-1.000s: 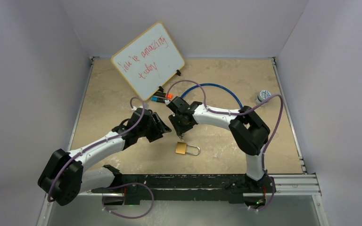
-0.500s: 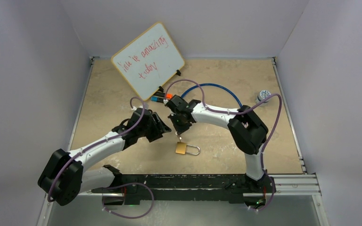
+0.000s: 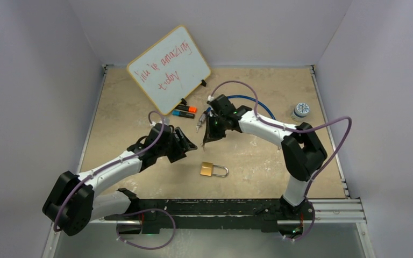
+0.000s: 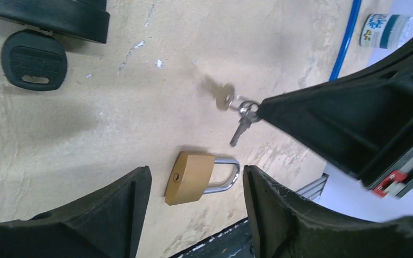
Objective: Unlock with the key
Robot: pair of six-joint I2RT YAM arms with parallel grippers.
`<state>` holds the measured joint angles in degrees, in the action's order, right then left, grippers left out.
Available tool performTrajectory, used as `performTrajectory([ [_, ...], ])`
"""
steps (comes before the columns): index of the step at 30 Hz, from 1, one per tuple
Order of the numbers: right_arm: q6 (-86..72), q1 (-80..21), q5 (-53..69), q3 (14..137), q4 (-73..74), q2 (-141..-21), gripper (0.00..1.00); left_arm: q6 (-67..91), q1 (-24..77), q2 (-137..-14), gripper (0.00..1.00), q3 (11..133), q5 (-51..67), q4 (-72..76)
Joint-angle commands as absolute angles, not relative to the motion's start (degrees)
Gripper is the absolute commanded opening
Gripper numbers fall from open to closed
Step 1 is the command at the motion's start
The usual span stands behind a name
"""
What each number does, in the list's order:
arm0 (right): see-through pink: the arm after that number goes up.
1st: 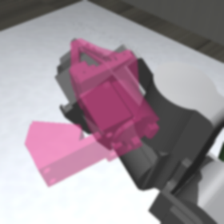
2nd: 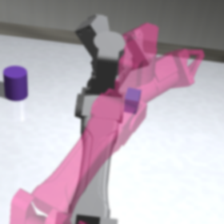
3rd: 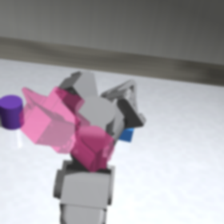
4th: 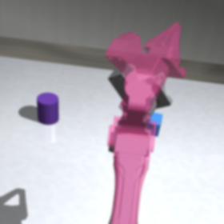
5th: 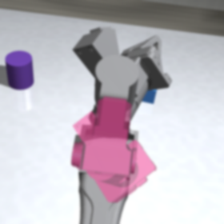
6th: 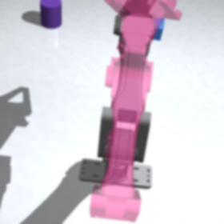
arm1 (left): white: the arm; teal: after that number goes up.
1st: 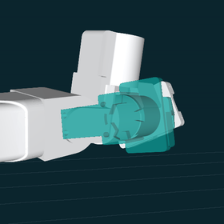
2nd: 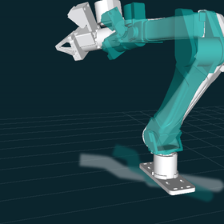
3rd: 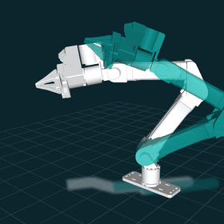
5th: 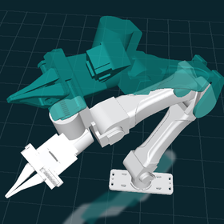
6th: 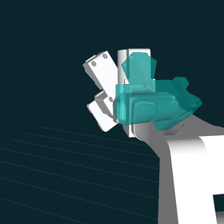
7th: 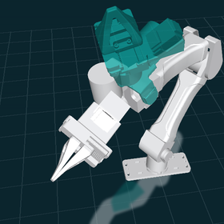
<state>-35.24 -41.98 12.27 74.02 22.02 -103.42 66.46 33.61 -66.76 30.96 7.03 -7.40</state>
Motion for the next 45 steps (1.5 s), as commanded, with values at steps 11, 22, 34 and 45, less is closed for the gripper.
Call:
performTrajectory([
  [11, -53.5, -38.16, 29.03, 67.64, 10.29, -96.64, 0.0, 68.91, 33.47, -68.54, 0.61, 27.23, 18.19, 13.49],
  [22, -55.87, -37.74, 30.91, 65.9, 8.83, -95.71, 0.0, 68.66, 33.47, -69.38, 0.33, 27.07, 18.42, 13.72],
  [34, -54.06, -37.29, 31.07, 65.3, 8.75, -95.39, 0.02, 65.71, 33.46, -67.23, 0.0, 27.89, 17.78, 9.49],
  [45, -31.95, -36.6, 33.22, 65.18, 4.31, -89.32, 0.63, 33.79, 33.55, -64.17, 0.0, 49.75, 18.37, -36.87],
])
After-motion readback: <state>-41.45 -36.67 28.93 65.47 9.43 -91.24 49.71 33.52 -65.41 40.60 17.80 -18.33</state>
